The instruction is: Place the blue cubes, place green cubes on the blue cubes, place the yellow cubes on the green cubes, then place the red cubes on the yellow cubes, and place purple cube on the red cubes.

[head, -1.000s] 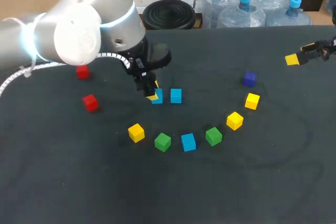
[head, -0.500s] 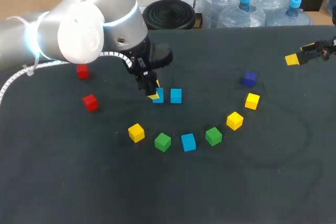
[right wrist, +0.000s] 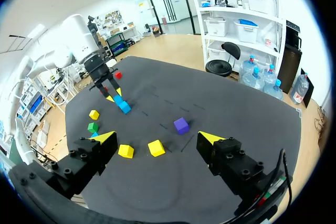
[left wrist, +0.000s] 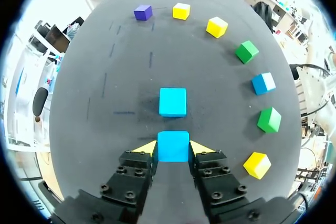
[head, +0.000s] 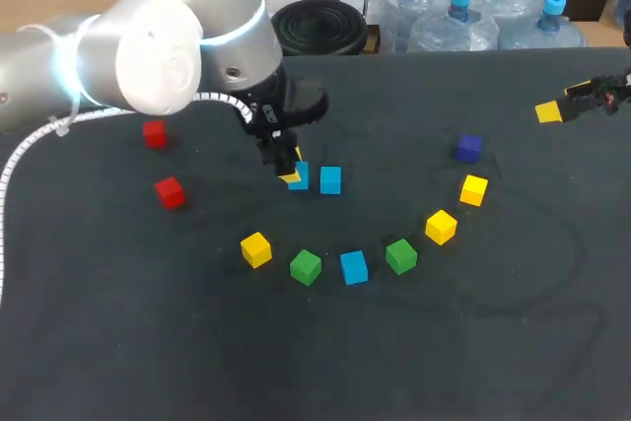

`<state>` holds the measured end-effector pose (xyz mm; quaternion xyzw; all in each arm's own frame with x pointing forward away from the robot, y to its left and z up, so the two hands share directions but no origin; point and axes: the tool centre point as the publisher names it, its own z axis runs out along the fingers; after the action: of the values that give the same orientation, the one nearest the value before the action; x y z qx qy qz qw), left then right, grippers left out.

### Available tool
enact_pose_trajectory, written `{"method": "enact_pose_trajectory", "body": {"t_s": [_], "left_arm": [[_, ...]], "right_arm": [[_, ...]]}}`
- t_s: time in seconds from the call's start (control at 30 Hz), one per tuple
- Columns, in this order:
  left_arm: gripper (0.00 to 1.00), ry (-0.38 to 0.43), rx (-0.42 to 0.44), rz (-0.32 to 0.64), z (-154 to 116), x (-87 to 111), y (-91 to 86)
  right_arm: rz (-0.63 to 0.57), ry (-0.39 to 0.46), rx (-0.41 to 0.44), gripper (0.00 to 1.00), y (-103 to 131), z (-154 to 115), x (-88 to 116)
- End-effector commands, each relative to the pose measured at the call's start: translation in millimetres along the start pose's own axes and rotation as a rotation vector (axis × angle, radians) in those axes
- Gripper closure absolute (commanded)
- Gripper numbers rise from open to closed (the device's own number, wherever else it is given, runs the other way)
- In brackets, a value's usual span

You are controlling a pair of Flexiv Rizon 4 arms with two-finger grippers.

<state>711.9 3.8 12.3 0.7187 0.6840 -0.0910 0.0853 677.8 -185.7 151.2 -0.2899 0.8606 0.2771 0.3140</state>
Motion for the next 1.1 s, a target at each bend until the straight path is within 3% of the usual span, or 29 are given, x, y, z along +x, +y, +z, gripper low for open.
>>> {"method": "enact_pose_trajectory", "body": {"t_s": [0.03, 1.1], "left_arm": [[1.0, 0.007, 0.008, 0.001, 1.2, -2.0, 4.5], [1.0, 0.006, 0.016, 0.002, 6.5, -1.6, 6.8]], "right_arm": [[-0.001, -0.002, -0.003, 0.0, -1.0, 1.3, 0.0], [-0.001, -0.002, -0.003, 0.0, -1.0, 1.3, 0.0]]}}
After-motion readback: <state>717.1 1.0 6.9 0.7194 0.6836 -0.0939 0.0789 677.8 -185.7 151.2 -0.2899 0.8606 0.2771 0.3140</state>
